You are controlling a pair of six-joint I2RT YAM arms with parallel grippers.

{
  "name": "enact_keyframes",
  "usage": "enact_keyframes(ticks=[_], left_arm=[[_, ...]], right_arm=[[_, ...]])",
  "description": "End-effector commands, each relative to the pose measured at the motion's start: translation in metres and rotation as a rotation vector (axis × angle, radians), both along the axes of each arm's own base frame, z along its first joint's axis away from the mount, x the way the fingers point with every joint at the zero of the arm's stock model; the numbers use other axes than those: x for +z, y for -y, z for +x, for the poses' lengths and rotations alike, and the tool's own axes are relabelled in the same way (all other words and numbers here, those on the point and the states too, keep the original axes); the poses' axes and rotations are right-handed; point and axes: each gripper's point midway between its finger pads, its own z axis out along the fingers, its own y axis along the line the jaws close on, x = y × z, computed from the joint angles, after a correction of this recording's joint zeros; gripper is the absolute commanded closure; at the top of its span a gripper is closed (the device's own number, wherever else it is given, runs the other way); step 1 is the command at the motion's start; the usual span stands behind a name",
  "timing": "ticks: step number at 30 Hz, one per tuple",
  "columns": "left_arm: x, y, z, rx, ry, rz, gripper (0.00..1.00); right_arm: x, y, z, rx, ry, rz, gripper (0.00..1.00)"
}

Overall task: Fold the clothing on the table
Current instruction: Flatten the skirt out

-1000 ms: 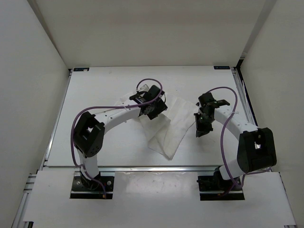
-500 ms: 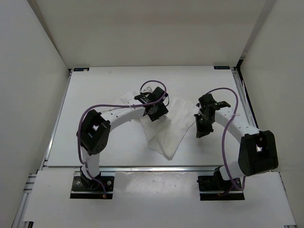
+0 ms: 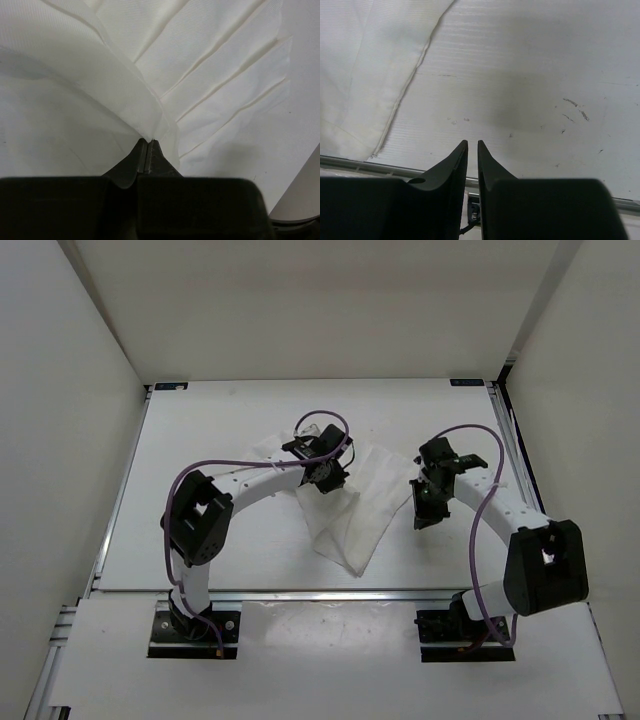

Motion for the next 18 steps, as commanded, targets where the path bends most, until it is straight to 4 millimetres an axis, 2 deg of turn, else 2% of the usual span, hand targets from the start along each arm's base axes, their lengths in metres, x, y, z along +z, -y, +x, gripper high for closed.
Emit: enact_keyframes(ticks=[1, 3, 6, 7, 9, 10, 11, 13, 14, 17, 18], left_arm=[[0.019, 0.008, 0.009, -0.009, 0.04, -0.042, 1.0], [0.033, 0.007, 0.012, -0.015, 0.075, -0.059, 1.0], [0.06, -0.003, 0.019, -0.021, 0.14, -0.105, 1.0], [0.064, -0.012, 0.021, -0.019, 0.168, -0.08, 1.0], [0.086, -0.037, 0.021, -0.008, 0.228, -0.063, 1.0], [0.093, -0.053, 0.02, -0.002, 0.248, -0.053, 1.0], [0.092, -0.068, 0.024, 0.025, 0.245, -0.043, 1.0], [0.087, -0.096, 0.018, 0.046, 0.237, -0.017, 1.0], [0.086, -0.106, 0.018, 0.052, 0.233, -0.003, 1.0], [0.075, -0.133, 0.01, 0.056, 0.207, 0.045, 1.0], [0.077, -0.139, 0.008, 0.053, 0.216, 0.055, 1.0]], right_arm=[[0.006, -0.007, 0.001, 0.015, 0.042, 0.026, 0.81], [0.007, -0.014, -0.003, 0.05, 0.034, 0.047, 0.8], [0.009, -0.03, -0.011, 0.127, 0.031, 0.122, 0.67], [0.015, -0.035, -0.011, 0.139, 0.043, 0.16, 0.64], [0.025, -0.052, -0.017, 0.141, 0.012, 0.333, 0.57], [0.027, -0.053, -0.014, 0.104, 0.007, 0.381, 0.55], [0.031, -0.056, -0.012, 0.085, 0.009, 0.429, 0.54], [0.032, -0.062, -0.01, 0.073, 0.003, 0.431, 0.54], [0.031, -0.063, -0.008, 0.07, -0.001, 0.428, 0.54], [0.033, -0.085, -0.016, 0.096, -0.078, 0.458, 0.52], [0.031, -0.09, -0.016, 0.084, -0.103, 0.464, 0.52]])
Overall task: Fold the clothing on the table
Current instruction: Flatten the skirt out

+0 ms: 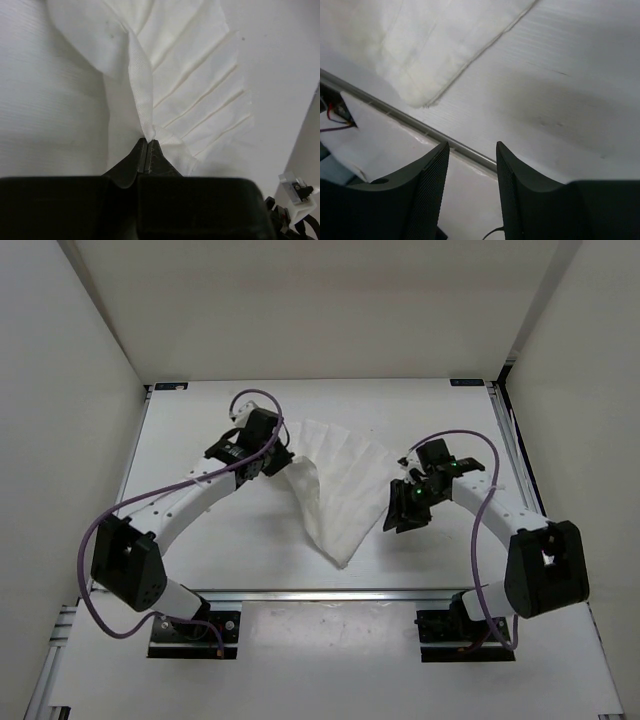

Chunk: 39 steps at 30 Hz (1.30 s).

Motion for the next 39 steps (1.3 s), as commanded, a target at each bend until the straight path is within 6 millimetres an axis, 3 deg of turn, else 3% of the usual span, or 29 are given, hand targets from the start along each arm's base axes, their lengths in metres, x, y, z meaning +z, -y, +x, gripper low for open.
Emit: enact_keyframes(ticks=[1, 6, 8, 15, 20, 23, 28, 39], left_arm=[[-0.013, -0.028, -0.014, -0.017, -0.016, 0.097, 1.0], [-0.021, -0.062, -0.026, 0.006, -0.022, 0.158, 1.0], [-0.028, -0.069, -0.034, 0.001, -0.035, 0.139, 1.0], [-0.034, -0.092, -0.04, 0.003, -0.046, 0.168, 1.0], [-0.037, -0.103, -0.042, -0.007, -0.054, 0.202, 1.0], [-0.035, -0.097, -0.041, -0.025, -0.044, 0.218, 1.0], [-0.049, -0.093, -0.048, -0.05, -0.078, 0.231, 1.0], [-0.06, -0.096, -0.053, -0.052, -0.116, 0.245, 1.0]], right_arm=[[0.011, -0.033, -0.001, 0.013, -0.063, 0.088, 0.52], [-0.01, -0.064, -0.027, 0.098, -0.206, 0.053, 0.52], [-0.01, -0.076, -0.028, 0.111, -0.225, 0.072, 0.53], [-0.016, -0.094, -0.003, -0.08, -0.293, 0.144, 0.52], [-0.019, -0.114, -0.001, -0.192, -0.366, 0.185, 0.51], [-0.031, -0.122, -0.011, -0.208, -0.423, 0.135, 0.52], [-0.041, -0.13, -0.031, -0.238, -0.505, 0.118, 0.51], [-0.057, -0.154, -0.027, -0.286, -0.535, 0.078, 0.55]])
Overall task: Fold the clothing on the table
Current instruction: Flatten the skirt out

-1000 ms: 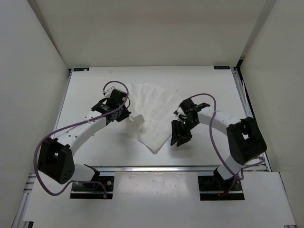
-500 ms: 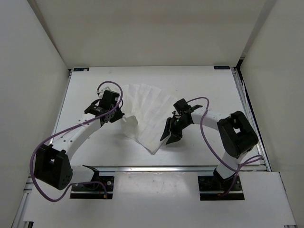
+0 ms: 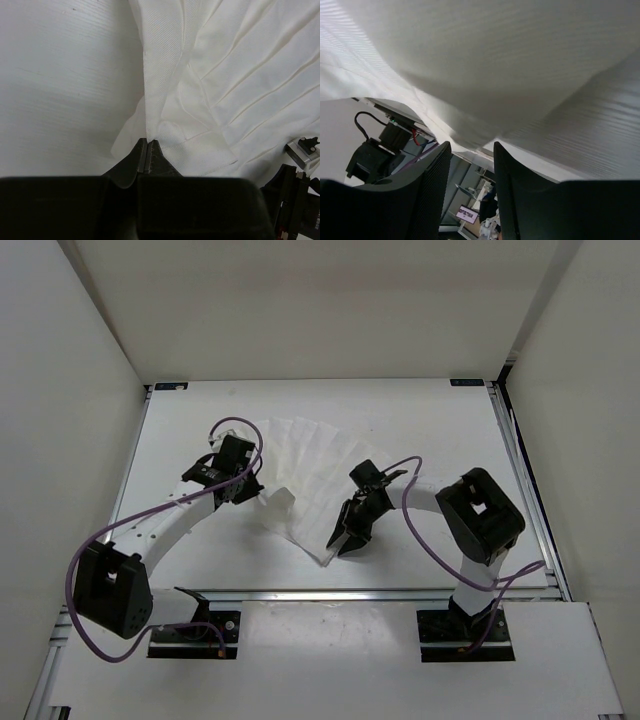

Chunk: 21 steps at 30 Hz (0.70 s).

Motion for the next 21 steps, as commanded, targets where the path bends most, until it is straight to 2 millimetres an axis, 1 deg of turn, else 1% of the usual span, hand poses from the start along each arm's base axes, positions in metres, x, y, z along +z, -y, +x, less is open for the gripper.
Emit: enact_keyframes(ticks=[1, 2, 3, 6, 7, 8, 9, 10, 11, 12, 13, 14, 15, 16, 17, 18, 19, 20, 21], left_arm=[[0.0, -0.002, -0.002, -0.001, -0.003, 0.007, 1.0], [0.001, -0.002, -0.002, -0.001, -0.002, 0.005, 1.0], [0.001, -0.003, -0.002, -0.002, -0.002, 0.014, 1.0], [0.0, -0.003, 0.0, 0.0, -0.004, 0.014, 1.0], [-0.004, -0.004, -0.003, 0.001, -0.01, 0.015, 1.0], [-0.006, -0.004, -0.002, 0.002, -0.015, 0.008, 1.0], [-0.006, -0.008, -0.001, 0.016, -0.015, 0.007, 1.0], [-0.007, -0.008, -0.002, 0.014, -0.016, 0.001, 1.0], [-0.006, -0.01, -0.004, 0.013, -0.008, 0.01, 1.0], [-0.004, -0.011, -0.003, 0.013, 0.002, 0.018, 1.0], [-0.001, -0.012, -0.003, 0.006, 0.014, 0.021, 1.0], [0.004, -0.015, -0.002, 0.002, 0.038, 0.034, 1.0], [0.005, -0.016, -0.001, -0.015, 0.044, 0.051, 1.0], [0.008, -0.019, -0.004, -0.009, 0.053, 0.053, 1.0], [0.008, -0.021, -0.005, -0.019, 0.053, 0.053, 1.0], [0.008, -0.024, -0.005, -0.016, 0.05, 0.047, 1.0], [0.008, -0.023, -0.008, -0.022, 0.05, 0.043, 1.0], [0.002, -0.025, -0.013, -0.032, 0.029, 0.046, 1.0], [-0.005, -0.026, -0.02, -0.045, -0.007, 0.047, 1.0]], right_arm=[[0.0, -0.016, 0.001, -0.019, -0.025, -0.002, 0.55], [0.0, -0.02, -0.001, -0.013, -0.024, -0.005, 0.57], [-0.002, -0.019, -0.001, -0.034, -0.033, -0.012, 0.58], [-0.008, -0.023, -0.003, -0.023, -0.024, -0.027, 0.65], [-0.005, -0.025, -0.004, -0.008, -0.021, -0.023, 0.71], [-0.009, -0.025, -0.003, -0.005, -0.019, -0.033, 0.86], [-0.006, -0.023, -0.003, 0.004, -0.009, -0.035, 0.93], [-0.007, -0.016, -0.002, 0.02, 0.007, -0.065, 1.0], [-0.002, -0.009, 0.005, 0.007, 0.038, -0.075, 1.0], [0.006, 0.004, 0.012, 0.001, 0.085, -0.099, 1.0], [0.004, 0.018, 0.009, 0.012, 0.097, -0.14, 1.0], [0.01, 0.039, 0.016, -0.01, 0.126, -0.163, 1.0], [0.021, 0.055, 0.027, -0.055, 0.152, -0.166, 1.0], [0.019, 0.072, 0.027, -0.042, 0.175, -0.198, 1.0], [0.023, 0.097, 0.03, -0.067, 0.193, -0.229, 1.0], [0.031, 0.112, 0.041, -0.111, 0.22, -0.221, 1.0], [0.032, 0.125, 0.037, -0.09, 0.226, -0.234, 1.0], [0.029, 0.143, 0.04, -0.1, 0.232, -0.26, 1.0], [0.028, 0.154, 0.043, -0.119, 0.229, -0.274, 1.0]])
